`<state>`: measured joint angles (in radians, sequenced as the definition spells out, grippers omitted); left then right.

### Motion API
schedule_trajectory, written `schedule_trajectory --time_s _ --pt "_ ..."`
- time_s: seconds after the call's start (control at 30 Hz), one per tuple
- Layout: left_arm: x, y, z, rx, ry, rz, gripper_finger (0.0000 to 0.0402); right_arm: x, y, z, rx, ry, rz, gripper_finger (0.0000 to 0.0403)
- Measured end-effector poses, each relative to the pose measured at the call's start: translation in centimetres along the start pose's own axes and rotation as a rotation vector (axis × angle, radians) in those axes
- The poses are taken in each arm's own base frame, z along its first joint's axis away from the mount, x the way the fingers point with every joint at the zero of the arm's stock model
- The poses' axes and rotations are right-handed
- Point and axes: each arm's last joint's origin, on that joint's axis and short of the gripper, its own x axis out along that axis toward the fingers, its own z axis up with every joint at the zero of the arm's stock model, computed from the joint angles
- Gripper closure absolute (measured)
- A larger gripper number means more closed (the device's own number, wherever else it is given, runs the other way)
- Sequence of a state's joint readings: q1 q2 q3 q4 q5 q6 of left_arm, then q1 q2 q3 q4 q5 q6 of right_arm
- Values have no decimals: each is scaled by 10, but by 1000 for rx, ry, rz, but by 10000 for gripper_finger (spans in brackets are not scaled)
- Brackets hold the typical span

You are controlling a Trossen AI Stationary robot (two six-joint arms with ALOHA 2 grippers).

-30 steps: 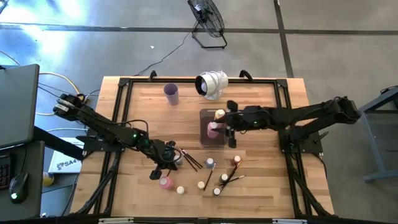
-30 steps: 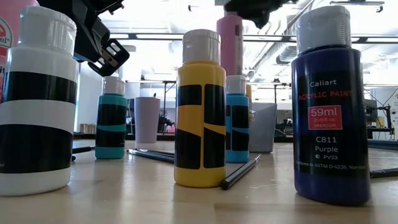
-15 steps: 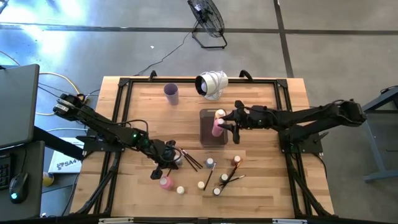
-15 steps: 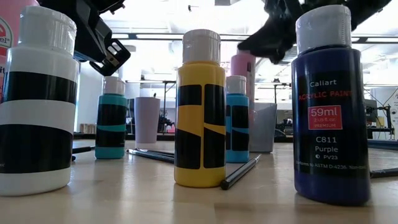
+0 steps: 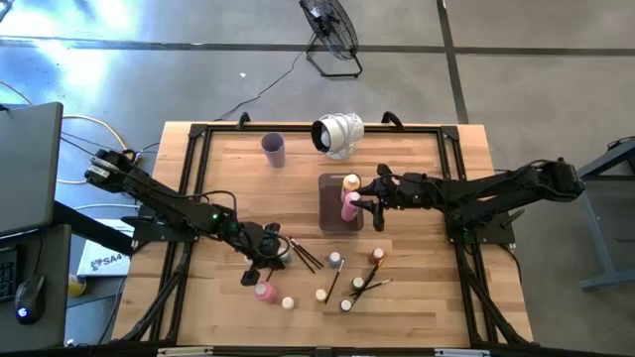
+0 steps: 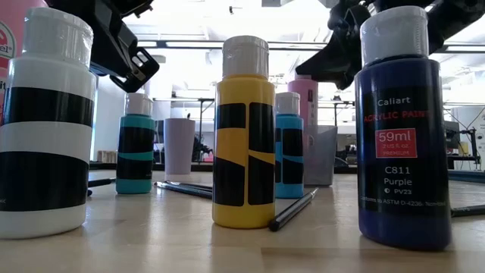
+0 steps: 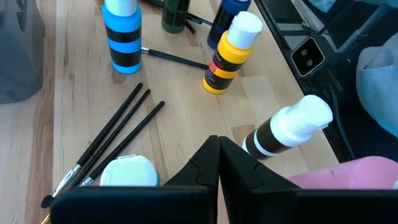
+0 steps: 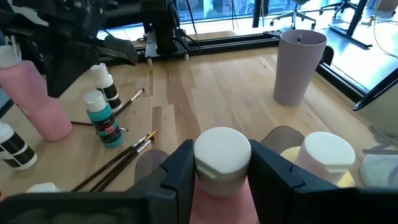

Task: Pick & Place Paint Supplies
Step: Put the top pink paint bottle into the black bin

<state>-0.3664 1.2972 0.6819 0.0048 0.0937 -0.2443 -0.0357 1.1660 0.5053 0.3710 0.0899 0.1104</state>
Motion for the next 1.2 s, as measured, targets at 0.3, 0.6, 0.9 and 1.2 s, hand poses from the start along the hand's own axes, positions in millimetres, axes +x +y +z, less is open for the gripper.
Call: schedule_trajectory --time_s 0.3,0.6,0.9,1.2 --pt "0 0 0 0 0 1 396 0 0 0 1 -1 -5 289" --pt "0 0 0 0 -1 3 396 0 1 2 15 -16 12 289" --pt "0 0 0 4 0 2 396 10 7 -1 68 -46 67 289" --pt "0 0 0 3 2 3 396 26 7 -6 66 -72 -15 289"
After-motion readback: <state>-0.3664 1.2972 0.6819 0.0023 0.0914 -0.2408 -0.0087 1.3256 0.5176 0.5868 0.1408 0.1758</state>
